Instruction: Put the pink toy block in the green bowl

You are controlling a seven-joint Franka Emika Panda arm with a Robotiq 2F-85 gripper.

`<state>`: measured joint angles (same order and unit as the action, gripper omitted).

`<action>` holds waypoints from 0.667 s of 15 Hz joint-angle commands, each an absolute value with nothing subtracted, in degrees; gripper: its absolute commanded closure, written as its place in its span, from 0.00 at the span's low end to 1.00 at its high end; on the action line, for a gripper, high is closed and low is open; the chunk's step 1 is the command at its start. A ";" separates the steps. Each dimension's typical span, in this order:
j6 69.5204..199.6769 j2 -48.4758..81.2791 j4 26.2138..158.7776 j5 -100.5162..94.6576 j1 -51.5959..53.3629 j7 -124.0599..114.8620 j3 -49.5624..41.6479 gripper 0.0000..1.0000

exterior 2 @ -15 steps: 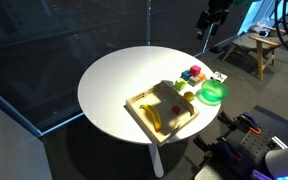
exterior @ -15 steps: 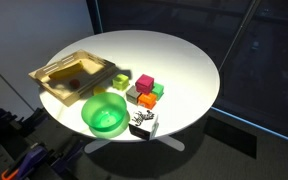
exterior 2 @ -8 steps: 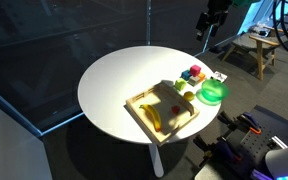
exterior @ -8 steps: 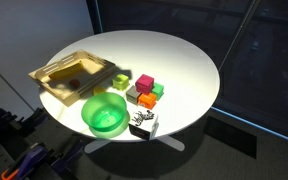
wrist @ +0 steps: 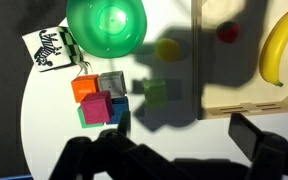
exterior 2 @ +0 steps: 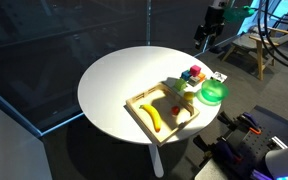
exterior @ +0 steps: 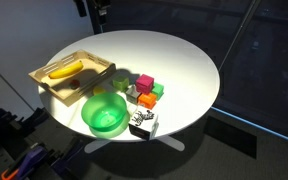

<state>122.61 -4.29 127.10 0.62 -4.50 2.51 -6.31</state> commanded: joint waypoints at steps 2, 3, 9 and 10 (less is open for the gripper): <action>126.14 -0.86 126.56 1.73 -6.50 4.12 -7.86 0.00; 126.99 -0.12 126.42 2.18 -6.95 4.74 -8.25 0.00; 131.88 4.66 124.53 1.82 -9.16 8.69 -9.75 0.00; 132.32 5.49 123.92 1.90 -9.44 9.17 -9.84 0.00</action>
